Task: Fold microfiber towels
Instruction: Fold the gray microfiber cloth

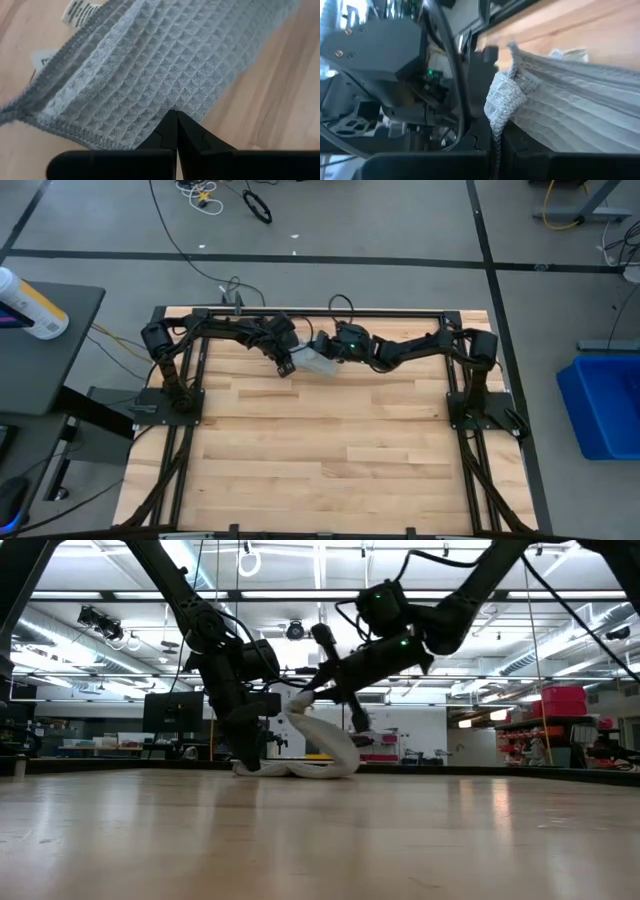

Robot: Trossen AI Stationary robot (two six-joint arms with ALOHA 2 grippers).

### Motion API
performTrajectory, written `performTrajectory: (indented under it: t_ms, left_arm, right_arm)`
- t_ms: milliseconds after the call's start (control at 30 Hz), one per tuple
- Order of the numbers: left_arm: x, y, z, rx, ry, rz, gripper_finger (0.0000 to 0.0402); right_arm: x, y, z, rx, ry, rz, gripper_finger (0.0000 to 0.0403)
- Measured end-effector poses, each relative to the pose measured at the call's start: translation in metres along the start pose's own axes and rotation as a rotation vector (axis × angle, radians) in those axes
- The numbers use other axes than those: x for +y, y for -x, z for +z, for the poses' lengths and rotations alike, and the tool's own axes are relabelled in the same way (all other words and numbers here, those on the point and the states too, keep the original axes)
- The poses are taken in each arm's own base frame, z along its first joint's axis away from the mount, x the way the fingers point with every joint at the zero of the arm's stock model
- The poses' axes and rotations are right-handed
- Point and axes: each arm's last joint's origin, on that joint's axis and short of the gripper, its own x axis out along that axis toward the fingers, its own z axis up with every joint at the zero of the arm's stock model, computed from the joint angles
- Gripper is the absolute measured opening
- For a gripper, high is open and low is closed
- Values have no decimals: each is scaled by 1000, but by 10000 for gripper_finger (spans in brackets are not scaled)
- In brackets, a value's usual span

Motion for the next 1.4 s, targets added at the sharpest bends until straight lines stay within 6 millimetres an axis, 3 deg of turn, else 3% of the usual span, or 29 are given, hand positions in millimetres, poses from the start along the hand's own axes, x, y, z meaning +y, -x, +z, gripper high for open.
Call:
performTrajectory:
  t_ms: [167, 300, 600, 967, 1100, 1233, 1400]
  left_arm:
    - [3, 23, 3, -63, 49, 56, 0]
    - [12, 55, 14, -201, 72, 111, 0]
    - [26, 118, 13, -392, 156, 152, 0]
    - [9, 203, -1, -685, 210, 139, 0]
    - [3, 219, -10, -718, 222, 126, 0]
    - [0, 227, -17, -717, 224, 136, 0]
    - [-3, 231, -25, -689, 222, 140, 0]
  right_arm:
    - [5, -8, 3, 6, 26, -23, 6]
    - [-1, -7, 3, 14, 26, -55, 6]
    - [-2, -7, 3, 12, 23, -53, 6]
    - [-1, -8, 13, -20, 24, -22, 6]
    - [0, -27, 11, 48, 33, -38, 6]
    - [26, -57, 9, 98, 77, -46, 6]
    - [44, -93, 11, 175, 115, -82, 6]
